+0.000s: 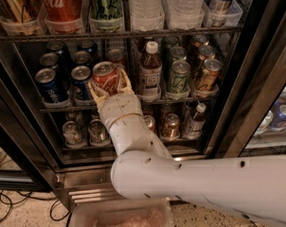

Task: Pick coke can from middle shelf of fridge

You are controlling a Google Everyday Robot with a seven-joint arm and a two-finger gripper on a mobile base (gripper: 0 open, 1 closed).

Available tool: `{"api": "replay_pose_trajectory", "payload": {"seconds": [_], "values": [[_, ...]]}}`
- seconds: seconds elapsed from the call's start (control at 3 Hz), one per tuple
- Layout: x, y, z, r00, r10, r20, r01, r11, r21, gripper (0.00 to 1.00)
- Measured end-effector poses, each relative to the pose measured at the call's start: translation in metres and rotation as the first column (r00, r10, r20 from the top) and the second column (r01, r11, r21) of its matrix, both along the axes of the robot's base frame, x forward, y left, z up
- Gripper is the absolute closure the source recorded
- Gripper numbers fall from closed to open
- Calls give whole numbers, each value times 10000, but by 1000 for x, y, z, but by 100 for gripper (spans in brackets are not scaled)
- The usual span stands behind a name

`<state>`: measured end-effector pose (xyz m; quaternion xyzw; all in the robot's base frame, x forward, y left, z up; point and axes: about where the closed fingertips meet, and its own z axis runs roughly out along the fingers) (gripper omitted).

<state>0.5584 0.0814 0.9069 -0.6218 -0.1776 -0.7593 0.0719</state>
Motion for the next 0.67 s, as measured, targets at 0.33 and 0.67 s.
{"api": "replay_pose_trajectory", "payload": {"seconds": [0.33,0.67], "values": [[0,0,0,10000,0,0,0,10000,0,100],[-2,1,3,9999,139,-4,-139,9999,85,100]]}}
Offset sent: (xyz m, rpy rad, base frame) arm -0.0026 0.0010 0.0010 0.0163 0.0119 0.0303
